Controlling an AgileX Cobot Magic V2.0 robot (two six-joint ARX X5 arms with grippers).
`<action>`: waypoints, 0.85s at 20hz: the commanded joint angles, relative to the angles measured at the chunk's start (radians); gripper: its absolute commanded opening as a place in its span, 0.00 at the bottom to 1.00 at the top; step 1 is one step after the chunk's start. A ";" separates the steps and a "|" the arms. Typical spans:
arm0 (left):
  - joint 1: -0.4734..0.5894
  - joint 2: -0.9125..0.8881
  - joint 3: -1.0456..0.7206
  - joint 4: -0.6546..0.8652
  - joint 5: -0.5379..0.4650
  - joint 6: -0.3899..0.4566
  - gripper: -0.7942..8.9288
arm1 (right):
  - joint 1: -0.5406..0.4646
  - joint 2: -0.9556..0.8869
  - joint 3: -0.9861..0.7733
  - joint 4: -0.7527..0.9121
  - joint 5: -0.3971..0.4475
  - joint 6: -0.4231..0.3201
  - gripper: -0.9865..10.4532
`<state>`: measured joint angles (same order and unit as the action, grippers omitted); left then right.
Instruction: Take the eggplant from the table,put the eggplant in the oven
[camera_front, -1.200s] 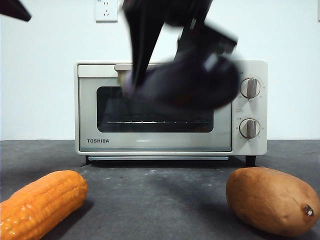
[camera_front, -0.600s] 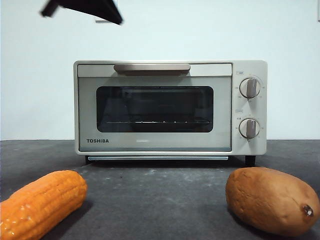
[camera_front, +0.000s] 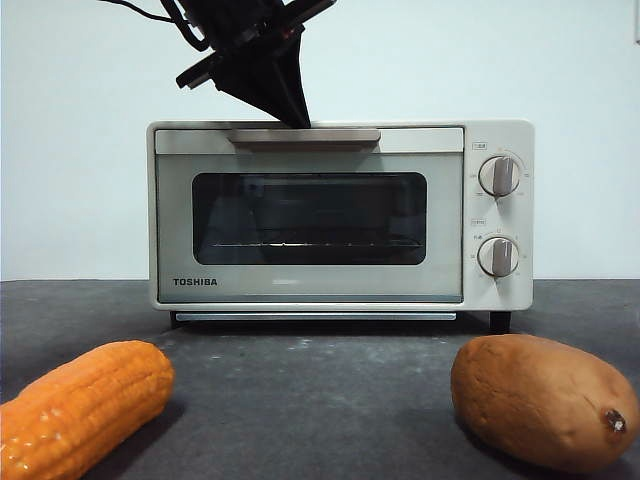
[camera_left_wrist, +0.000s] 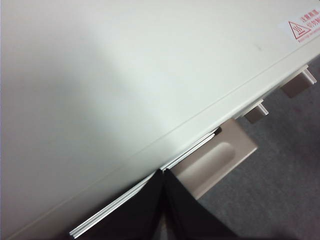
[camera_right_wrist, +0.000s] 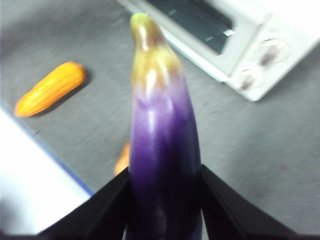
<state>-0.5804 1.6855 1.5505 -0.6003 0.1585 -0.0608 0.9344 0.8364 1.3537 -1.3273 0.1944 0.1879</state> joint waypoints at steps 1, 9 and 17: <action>-0.018 0.038 0.016 -0.066 -0.005 0.029 0.09 | 0.010 -0.004 0.021 0.010 0.024 0.011 0.20; -0.138 0.026 0.029 -0.324 -0.002 0.054 0.09 | 0.010 -0.006 0.021 0.032 0.069 0.006 0.20; -0.246 -0.040 0.029 -0.477 -0.002 0.058 0.09 | 0.011 0.001 0.021 0.047 0.066 0.003 0.20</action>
<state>-0.8181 1.6516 1.5654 -1.0794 0.1593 -0.0158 0.9344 0.8322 1.3537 -1.2938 0.2584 0.1875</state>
